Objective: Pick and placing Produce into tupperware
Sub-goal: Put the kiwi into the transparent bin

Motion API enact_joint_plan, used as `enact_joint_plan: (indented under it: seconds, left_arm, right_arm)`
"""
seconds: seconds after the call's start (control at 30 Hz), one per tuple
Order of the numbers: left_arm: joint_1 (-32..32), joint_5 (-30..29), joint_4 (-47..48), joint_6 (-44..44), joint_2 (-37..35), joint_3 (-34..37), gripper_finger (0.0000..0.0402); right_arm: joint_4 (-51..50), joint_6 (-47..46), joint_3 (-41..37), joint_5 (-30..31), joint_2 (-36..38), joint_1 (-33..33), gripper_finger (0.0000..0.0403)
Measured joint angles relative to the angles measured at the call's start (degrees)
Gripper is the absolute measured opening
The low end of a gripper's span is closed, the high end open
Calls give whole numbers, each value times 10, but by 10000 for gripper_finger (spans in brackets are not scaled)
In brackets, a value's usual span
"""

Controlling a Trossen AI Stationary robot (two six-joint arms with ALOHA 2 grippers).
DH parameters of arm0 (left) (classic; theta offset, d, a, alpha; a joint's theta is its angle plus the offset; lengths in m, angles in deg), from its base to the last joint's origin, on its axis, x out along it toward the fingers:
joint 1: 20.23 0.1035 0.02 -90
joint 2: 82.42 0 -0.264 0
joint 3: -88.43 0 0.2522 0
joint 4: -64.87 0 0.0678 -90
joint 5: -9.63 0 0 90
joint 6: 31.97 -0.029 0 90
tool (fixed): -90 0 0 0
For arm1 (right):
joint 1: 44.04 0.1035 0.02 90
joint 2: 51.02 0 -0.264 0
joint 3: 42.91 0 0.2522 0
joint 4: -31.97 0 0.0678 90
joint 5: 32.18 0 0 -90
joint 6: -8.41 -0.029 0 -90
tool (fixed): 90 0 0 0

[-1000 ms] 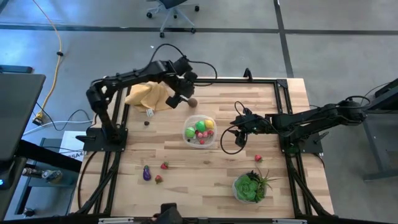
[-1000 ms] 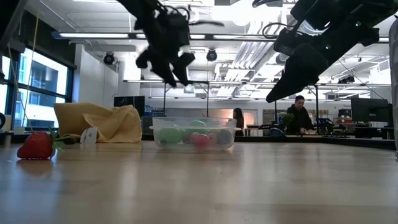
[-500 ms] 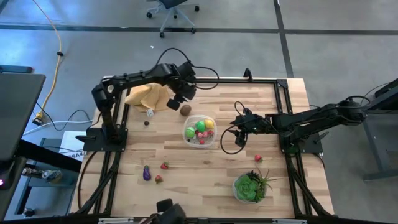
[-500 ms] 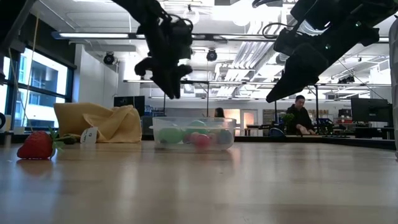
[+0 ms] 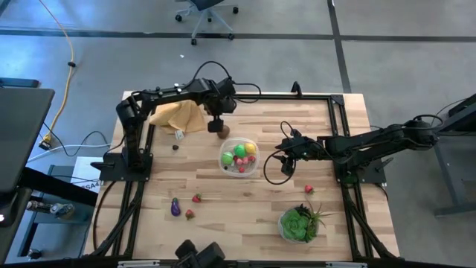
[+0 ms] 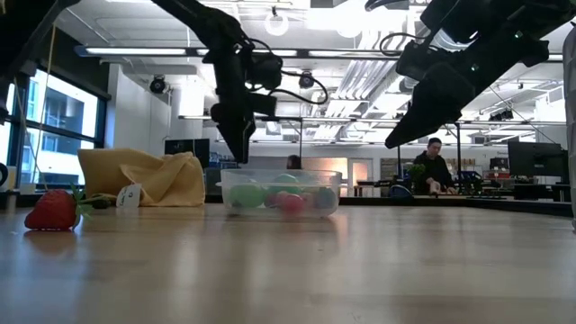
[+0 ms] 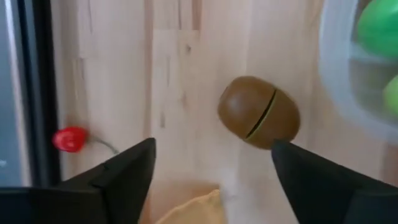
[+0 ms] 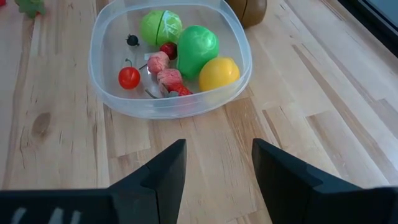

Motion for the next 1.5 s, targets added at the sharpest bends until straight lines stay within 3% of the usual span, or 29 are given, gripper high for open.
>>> enact_joint_plan:
  seconds: [0.23,0.67,1.5]
  left_arm:
    - [-1,38,-4,108,0,0,352]
    - [-8,-24,-30,258,3,0,348]
    - [-34,-11,-14,413,63,0,349]
  right_arm:
    - [0,0,0,0,0,0,176]
    - [0,0,0,0,0,0,176]
    - [0,0,0,0,0,0,176]
